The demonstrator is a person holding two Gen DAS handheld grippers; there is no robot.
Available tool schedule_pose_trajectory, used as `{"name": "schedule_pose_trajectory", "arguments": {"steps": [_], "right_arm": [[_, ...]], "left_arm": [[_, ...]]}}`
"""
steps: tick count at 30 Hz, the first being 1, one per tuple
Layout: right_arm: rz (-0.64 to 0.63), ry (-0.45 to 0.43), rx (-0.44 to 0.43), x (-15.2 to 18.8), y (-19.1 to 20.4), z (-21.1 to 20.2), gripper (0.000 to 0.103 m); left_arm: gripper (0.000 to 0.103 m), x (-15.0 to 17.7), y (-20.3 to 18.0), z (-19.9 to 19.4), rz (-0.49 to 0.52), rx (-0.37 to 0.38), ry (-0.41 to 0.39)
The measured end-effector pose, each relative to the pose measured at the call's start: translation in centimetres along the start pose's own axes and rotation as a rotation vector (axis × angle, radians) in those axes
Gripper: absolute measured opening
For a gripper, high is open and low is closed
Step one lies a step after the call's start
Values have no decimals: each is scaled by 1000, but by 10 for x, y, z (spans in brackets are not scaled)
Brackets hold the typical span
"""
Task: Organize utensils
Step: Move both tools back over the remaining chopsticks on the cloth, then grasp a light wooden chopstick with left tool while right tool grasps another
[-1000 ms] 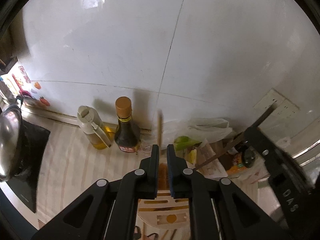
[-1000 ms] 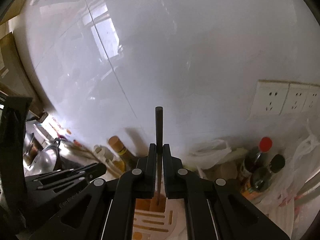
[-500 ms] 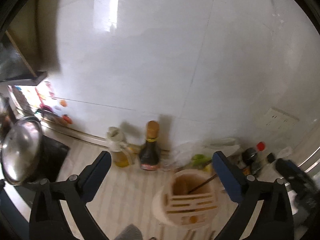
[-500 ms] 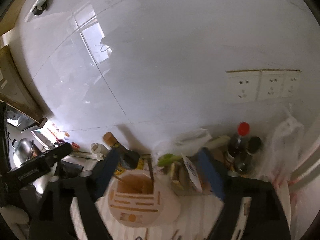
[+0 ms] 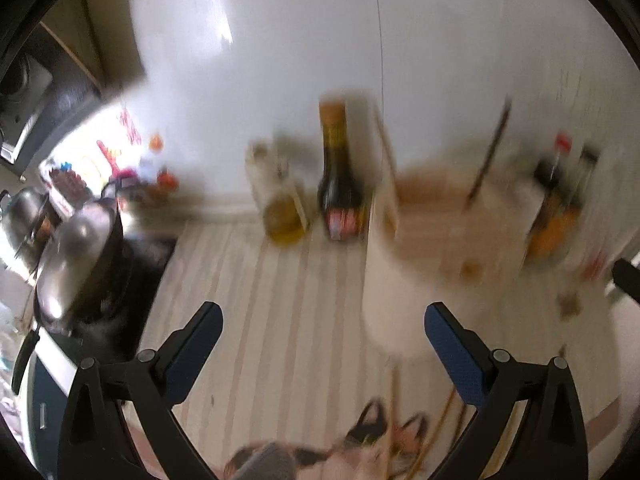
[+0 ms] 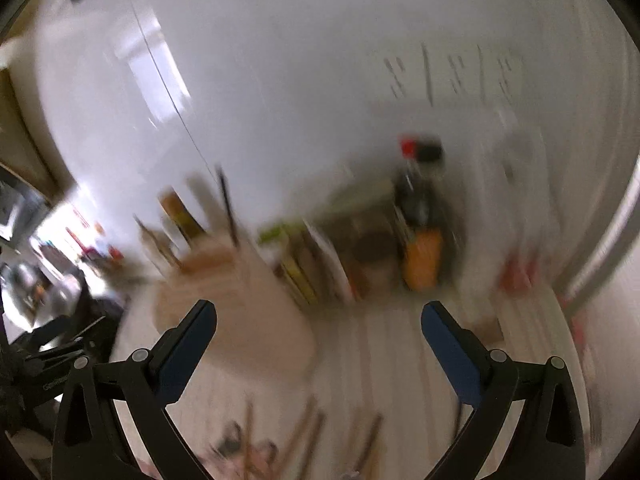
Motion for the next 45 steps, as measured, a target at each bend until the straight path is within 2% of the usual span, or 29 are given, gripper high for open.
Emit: {"name": "schedule_pose_trajectory", "arguments": {"steps": [2,4,5,7,8,9,10,11,14,16,20,25,26,28,32,34,36,39,45], "right_arm": [[23,81,20,26,-14,8,91],[57,170,42,54,-31,16,69],[76,217,57,68,-41,21,66],[122,292,70,96,-57,28,48],[138,336,91,112,-65,33,47],[155,373,96,127,-72,36,43],[169,397,98,136,-77,39,39],[183,431,106,150,-82,43,33],[209,492,112,176,-87,51,29],[218,523,108,188,-87,54,28],[195,563,104,201,-81,62,26],[136,560,111,199,-70,65,2],[126,559,117,200,-70,64,2],[124,560,120,199,-72,63,0],[108,571,186,194,-86,66,0],[117,577,188,191,-94,65,0],[178,579,113,185,-97,64,0],[216,577,39,180,-93,60,1],[187,625,31,194,-76,62,2]], "left_arm": [[103,26,-3,10,16,4,66],[103,55,-6,23,32,10,135],[103,63,-7,26,37,11,154],[102,86,-8,35,42,17,214],[101,98,-9,40,40,26,245],[95,106,-11,43,42,32,267],[85,115,-13,48,48,38,295],[82,121,-16,51,50,44,316],[70,143,-24,66,50,98,404],[57,153,-30,72,58,126,439],[48,161,-38,78,78,161,469],[47,162,-48,82,116,181,474],[46,161,-51,82,125,185,474],[36,162,-54,83,135,191,476],[28,160,-58,84,132,201,469],[11,159,-58,86,125,199,476],[6,161,-54,89,111,195,492],[4,165,-40,95,77,187,499],[4,172,-13,91,37,184,531]]}}
Point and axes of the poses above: each gripper's, at about its wrist camera, not at the fingertips, and z roughly the way its jaws point, y to its left, x to its underside, the point moved 2 cm from there along z, roughly the way its jaws point, and after that the axes turned 14 degrees about -y, right-handed, at the moved point
